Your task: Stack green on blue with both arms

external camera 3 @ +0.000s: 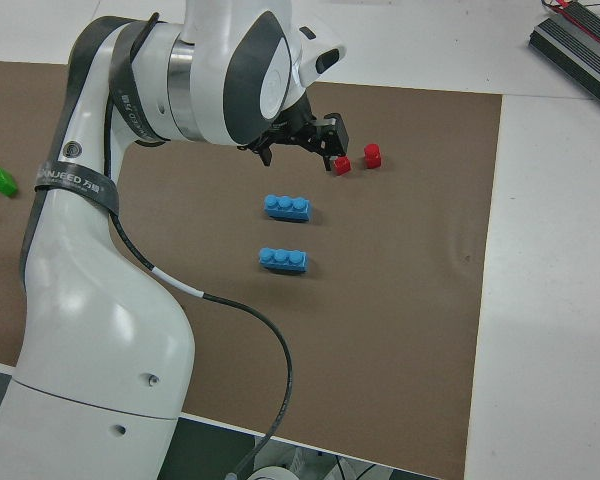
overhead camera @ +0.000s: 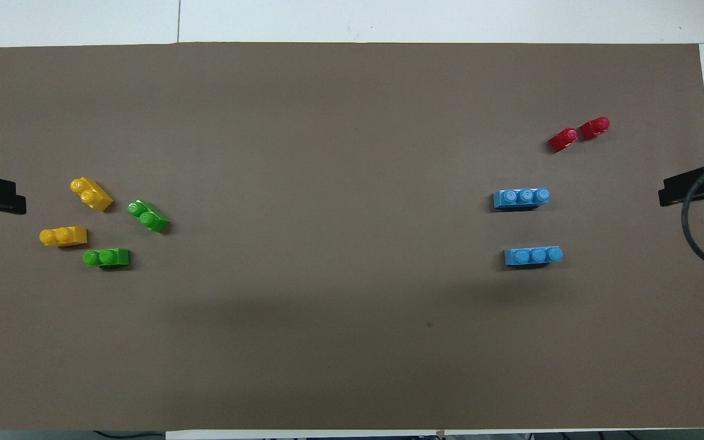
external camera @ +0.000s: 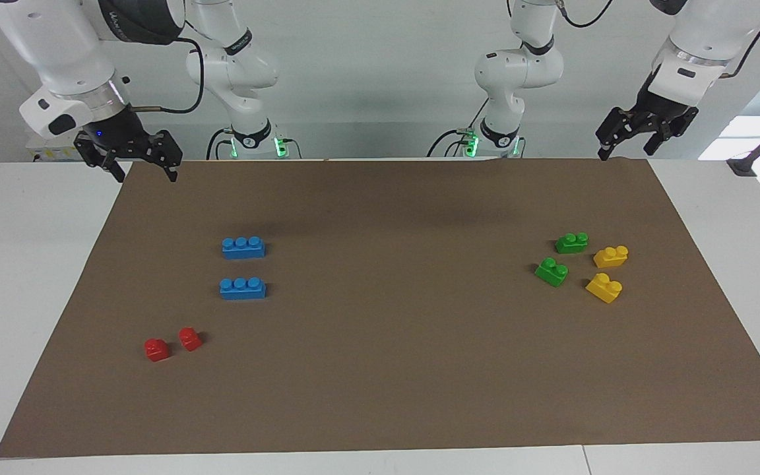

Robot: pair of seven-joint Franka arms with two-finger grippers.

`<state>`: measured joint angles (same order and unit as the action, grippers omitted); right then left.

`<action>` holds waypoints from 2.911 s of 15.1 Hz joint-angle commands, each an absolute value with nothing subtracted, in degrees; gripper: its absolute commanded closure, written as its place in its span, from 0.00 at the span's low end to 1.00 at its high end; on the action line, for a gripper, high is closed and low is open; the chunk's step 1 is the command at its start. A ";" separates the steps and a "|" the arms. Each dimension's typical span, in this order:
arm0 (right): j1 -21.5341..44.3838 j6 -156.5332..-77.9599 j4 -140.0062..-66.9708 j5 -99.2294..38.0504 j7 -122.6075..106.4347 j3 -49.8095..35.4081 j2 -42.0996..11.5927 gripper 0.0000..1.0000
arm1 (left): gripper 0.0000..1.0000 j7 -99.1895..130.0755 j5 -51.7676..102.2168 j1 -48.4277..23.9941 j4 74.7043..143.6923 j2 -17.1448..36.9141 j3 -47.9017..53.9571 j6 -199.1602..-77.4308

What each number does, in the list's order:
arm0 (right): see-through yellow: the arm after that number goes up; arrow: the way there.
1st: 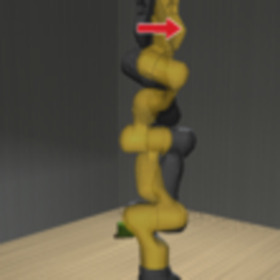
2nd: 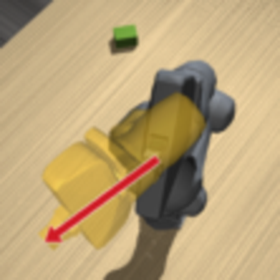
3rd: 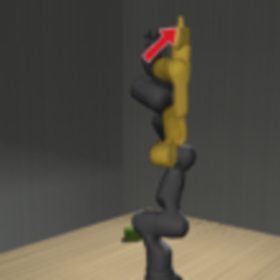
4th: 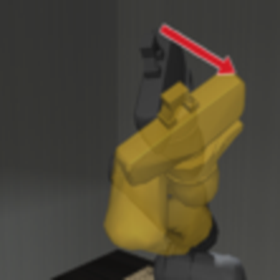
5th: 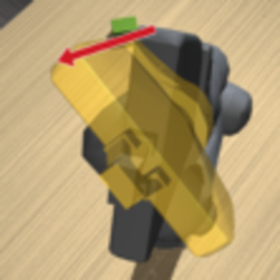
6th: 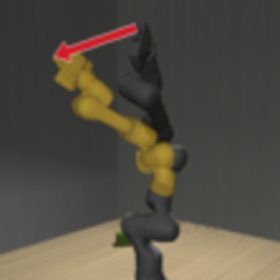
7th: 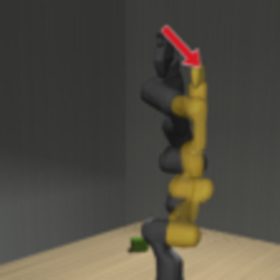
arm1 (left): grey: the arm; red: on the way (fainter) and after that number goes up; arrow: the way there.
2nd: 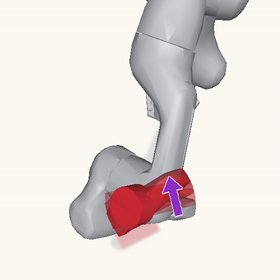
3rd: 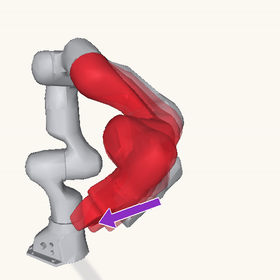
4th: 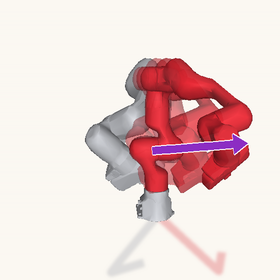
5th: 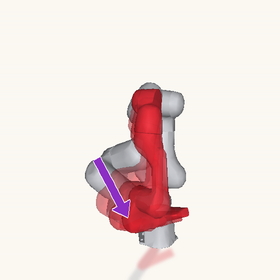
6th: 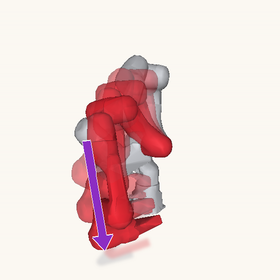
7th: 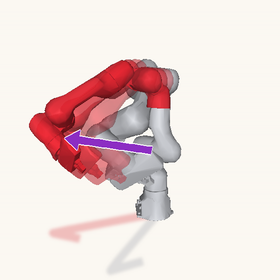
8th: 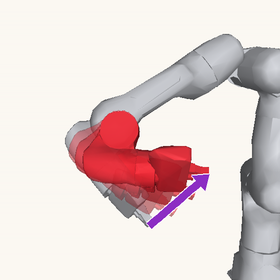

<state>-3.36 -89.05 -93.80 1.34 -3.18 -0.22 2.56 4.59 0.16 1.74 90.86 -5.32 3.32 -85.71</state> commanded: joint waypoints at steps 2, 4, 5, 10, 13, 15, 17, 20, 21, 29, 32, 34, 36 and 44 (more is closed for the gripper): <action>-3.96 -89.91 -94.40 1.41 -2.99 -0.53 3.16 0.00 | 0.00 4.04 -0.70 1.32 89.74 -4.57 3.16 -85.96; -3.69 -89.91 -94.22 1.49 -3.16 -0.44 3.16 0.00 | 0.00 4.04 -0.62 1.32 89.74 -4.57 3.16 -85.87; -3.87 -89.91 -94.22 1.49 -3.25 -0.44 3.16 0.00 | 0.00 4.04 -0.70 1.32 89.74 -4.57 3.16 -85.70; -4.48 -89.91 -94.31 1.23 -4.65 0.00 3.08 0.00 | 0.00 4.04 -0.62 1.23 89.82 -4.57 3.16 -85.78; -4.75 -90.09 -94.31 0.62 -4.23 0.09 3.08 0.00 | 0.00 4.39 -0.62 1.23 89.91 -4.66 3.16 -85.87; -4.75 -91.66 -94.39 -0.09 5.66 0.09 2.99 0.00 | 0.00 4.83 -0.62 1.23 90.26 -4.66 3.16 -85.96; -4.22 -92.89 -94.31 -0.09 12.53 0.09 2.46 0.00 | 0.00 4.92 -0.62 1.23 90.44 -4.75 3.16 -85.96; -4.13 -94.56 -94.48 -0.52 27.98 -0.09 1.32 0.02 | 0.00 5.18 -0.62 1.23 90.70 -4.83 3.16 -86.31; -4.13 -94.83 -94.48 -1.66 32.65 0.00 0.97 0.03 | 0.00 5.53 -0.62 1.23 90.96 -4.92 3.16 -86.40; -8.08 -95.01 -94.66 -16.42 62.05 0.00 -5.00 0.05 | 0.00 6.06 -0.62 1.23 91.32 -5.10 3.16 -86.57; -9.22 -97.90 -94.66 -19.59 63.71 0.09 -7.99 0.05 | 0.00 9.21 -0.62 1.23 93.33 -5.71 3.16 -88.50; -9.40 -99.57 -94.75 -21.96 64.94 0.09 -9.75 0.05 | 0.00 12.64 -0.62 1.23 94.65 -6.32 3.34 -89.64; -9.40 -100.11 -95.27 -24.25 65.39 0.09 -11.16 0.05 | 0.00 14.67 -0.62 1.14 97.28 -7.55 3.43 -91.39; -8.35 -107.48 -102.82 -31.63 64.60 0.00 -13.18 0.05 | 0.00 25.39 1.05 1.23 111.26 -12.66 3.60 -103.09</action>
